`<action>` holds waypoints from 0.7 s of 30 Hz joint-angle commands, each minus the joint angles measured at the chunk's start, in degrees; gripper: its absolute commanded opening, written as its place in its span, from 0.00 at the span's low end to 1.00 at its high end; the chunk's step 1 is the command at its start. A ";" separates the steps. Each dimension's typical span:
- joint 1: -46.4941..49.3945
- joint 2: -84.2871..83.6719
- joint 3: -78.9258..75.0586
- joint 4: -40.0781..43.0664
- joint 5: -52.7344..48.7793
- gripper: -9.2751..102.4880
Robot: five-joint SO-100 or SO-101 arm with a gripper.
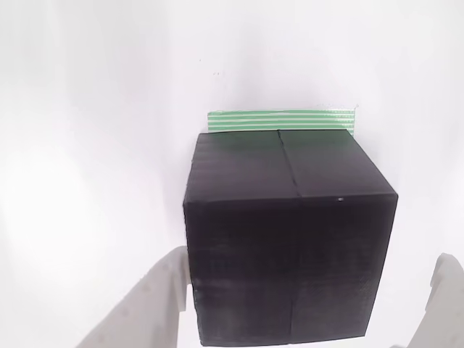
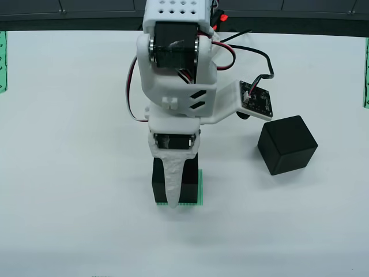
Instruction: Stack 3 Blocks on the chosen place.
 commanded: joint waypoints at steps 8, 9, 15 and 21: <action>0.09 16.61 7.21 0.18 -1.58 0.45; -0.35 18.02 8.26 0.00 -2.20 0.45; -3.87 26.37 16.17 -1.32 -7.38 0.45; -6.86 34.10 22.15 -1.93 -11.34 0.45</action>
